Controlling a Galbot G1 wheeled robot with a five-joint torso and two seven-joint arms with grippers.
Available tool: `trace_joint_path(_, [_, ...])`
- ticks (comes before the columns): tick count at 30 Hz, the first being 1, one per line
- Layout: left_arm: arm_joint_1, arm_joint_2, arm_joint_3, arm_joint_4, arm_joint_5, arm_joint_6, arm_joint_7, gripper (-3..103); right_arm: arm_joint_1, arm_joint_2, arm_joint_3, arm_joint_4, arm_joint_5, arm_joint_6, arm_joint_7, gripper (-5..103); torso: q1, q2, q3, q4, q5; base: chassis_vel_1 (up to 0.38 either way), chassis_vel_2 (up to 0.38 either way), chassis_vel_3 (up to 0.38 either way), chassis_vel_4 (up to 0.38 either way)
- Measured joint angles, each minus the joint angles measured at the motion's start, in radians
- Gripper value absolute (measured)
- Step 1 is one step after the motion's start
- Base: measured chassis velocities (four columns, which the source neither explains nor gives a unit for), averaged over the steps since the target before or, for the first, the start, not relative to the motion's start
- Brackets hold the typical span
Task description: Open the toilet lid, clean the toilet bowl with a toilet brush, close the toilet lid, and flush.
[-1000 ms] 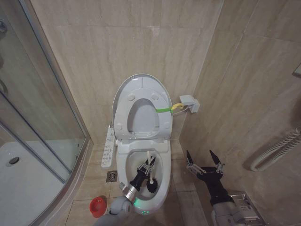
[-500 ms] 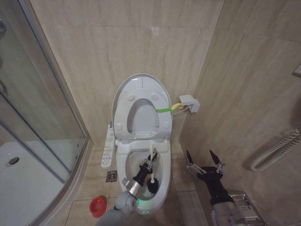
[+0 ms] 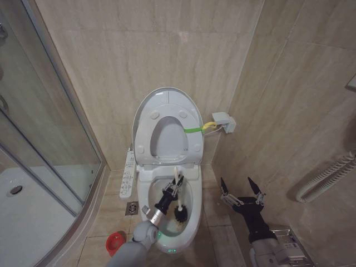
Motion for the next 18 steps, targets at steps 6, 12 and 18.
trace_joint_path(6, [0.008,-0.032,0.003,0.042,0.008,-0.014,0.012,22,0.000,0.000,0.000,0.000,0.000,0.000,0.000,100,0.000,0.000,0.000,0.0000,0.0001,0.000,0.000,0.000,0.000])
trace_joint_path(12, [0.032,-0.026,-0.003,0.058,0.017,-0.026,0.033,22,0.000,0.000,0.000,0.000,0.000,0.000,0.000,100,0.000,0.000,0.000,0.0002,0.0001,0.000,0.000,0.000,0.000])
trace_joint_path(18, [0.035,0.032,-0.020,0.031,0.102,-0.032,0.028,22,0.000,0.000,0.000,0.000,0.000,0.000,0.000,100,0.000,0.000,0.000,-0.0001,-0.0002,0.000,0.000,0.000,0.000])
